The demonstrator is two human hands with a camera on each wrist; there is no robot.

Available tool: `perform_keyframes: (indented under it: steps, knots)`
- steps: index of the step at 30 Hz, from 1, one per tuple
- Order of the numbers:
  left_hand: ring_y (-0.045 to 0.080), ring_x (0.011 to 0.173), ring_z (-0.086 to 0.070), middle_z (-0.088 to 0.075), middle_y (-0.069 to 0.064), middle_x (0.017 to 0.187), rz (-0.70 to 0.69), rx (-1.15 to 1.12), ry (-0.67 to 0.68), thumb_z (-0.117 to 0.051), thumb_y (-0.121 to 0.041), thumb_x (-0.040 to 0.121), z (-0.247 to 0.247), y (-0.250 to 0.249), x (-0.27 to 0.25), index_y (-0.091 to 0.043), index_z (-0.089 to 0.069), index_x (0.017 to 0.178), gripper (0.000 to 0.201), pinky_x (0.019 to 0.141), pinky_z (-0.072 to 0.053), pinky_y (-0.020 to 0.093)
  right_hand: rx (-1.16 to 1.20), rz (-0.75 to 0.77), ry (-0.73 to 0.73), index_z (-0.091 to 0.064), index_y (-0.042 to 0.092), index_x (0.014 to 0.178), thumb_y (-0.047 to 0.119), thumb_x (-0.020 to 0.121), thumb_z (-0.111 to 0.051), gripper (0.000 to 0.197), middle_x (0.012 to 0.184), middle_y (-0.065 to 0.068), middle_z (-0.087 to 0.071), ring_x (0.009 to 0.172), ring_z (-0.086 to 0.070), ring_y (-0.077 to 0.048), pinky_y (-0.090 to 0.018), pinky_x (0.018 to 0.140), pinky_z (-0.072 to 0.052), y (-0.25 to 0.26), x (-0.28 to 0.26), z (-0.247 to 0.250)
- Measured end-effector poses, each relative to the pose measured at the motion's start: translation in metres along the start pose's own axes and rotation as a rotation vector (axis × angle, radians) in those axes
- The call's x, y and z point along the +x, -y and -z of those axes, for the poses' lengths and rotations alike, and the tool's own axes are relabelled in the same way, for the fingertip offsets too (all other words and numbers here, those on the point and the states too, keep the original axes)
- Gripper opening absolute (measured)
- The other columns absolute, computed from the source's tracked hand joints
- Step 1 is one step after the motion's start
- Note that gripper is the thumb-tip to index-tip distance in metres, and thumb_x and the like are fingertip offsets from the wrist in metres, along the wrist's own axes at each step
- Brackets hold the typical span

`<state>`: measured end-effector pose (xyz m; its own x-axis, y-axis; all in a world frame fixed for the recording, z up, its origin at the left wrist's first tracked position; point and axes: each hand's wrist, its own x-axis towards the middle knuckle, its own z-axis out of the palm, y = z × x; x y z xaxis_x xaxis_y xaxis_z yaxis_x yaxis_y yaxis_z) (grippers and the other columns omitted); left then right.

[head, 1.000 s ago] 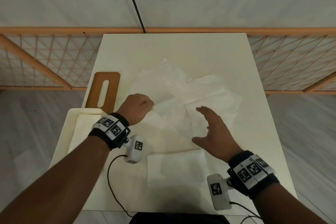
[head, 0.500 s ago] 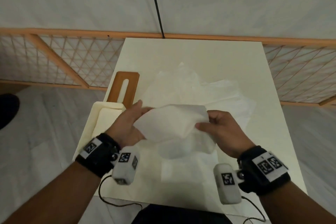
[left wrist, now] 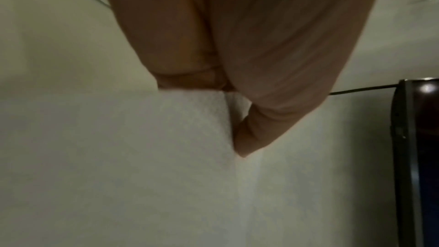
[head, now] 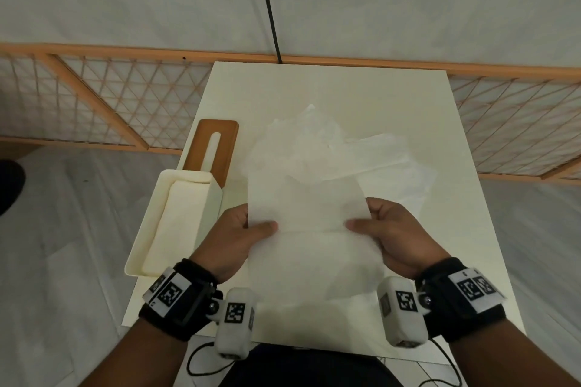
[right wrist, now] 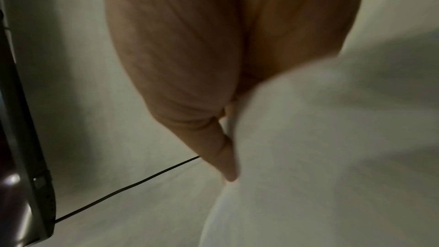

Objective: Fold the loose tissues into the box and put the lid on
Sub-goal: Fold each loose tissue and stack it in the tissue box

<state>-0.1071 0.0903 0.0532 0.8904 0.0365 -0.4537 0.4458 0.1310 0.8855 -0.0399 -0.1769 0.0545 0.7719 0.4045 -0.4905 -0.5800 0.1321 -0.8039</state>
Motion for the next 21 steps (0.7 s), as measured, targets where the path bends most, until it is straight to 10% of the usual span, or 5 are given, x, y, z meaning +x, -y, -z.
perform_keyframes:
  steps: [4, 12, 17, 21]
  knots:
    - [0.028, 0.107, -0.070, -0.074, 0.008, 0.114, 0.002, 0.063, 0.053, -0.086, -0.024, 0.067, 0.007, -0.001, -0.004, -0.021, -0.076, 0.106, 0.041, 0.095, -0.053, 0.049, -0.025, 0.022, -0.014, -0.066, -0.009, 0.112, -0.016, 0.082, -0.062, 0.032, 0.112, -0.028, -0.070, 0.097, -0.071, -0.039, -0.041, 0.079, -0.059, -0.005, -0.001, 0.003]
    - [0.000, 0.106, -0.065, -0.071, -0.022, 0.113, -0.146, 0.413, 0.071, -0.058, -0.021, 0.099, 0.007, -0.007, -0.012, -0.036, -0.062, 0.118, 0.025, 0.089, -0.051, 0.018, -0.217, 0.147, -0.074, -0.078, 0.003, 0.096, -0.011, 0.087, -0.063, 0.022, 0.107, -0.017, -0.075, 0.102, -0.071, -0.037, -0.054, 0.094, -0.054, -0.008, -0.004, 0.005]
    - [0.011, 0.105, -0.069, -0.075, -0.007, 0.112, -0.246, 0.329, 0.085, -0.063, -0.018, 0.092, 0.010, -0.018, -0.014, -0.021, -0.070, 0.118, 0.027, 0.087, -0.056, 0.025, -0.229, 0.280, -0.081, -0.080, 0.007, 0.091, -0.010, 0.087, -0.064, 0.023, 0.100, -0.021, -0.075, 0.097, -0.071, -0.042, -0.056, 0.084, -0.057, -0.008, -0.005, 0.011]
    - [0.024, 0.094, -0.070, -0.076, 0.007, 0.095, -0.230, 0.193, 0.033, -0.059, 0.010, 0.091, 0.011, -0.012, -0.009, -0.015, -0.081, 0.083, 0.034, 0.077, -0.054, 0.027, -0.196, 0.268, 0.006, -0.076, 0.002, 0.073, -0.021, 0.087, -0.050, 0.038, 0.111, -0.015, -0.072, 0.100, -0.067, -0.037, -0.040, 0.074, -0.052, -0.004, -0.008, 0.021]
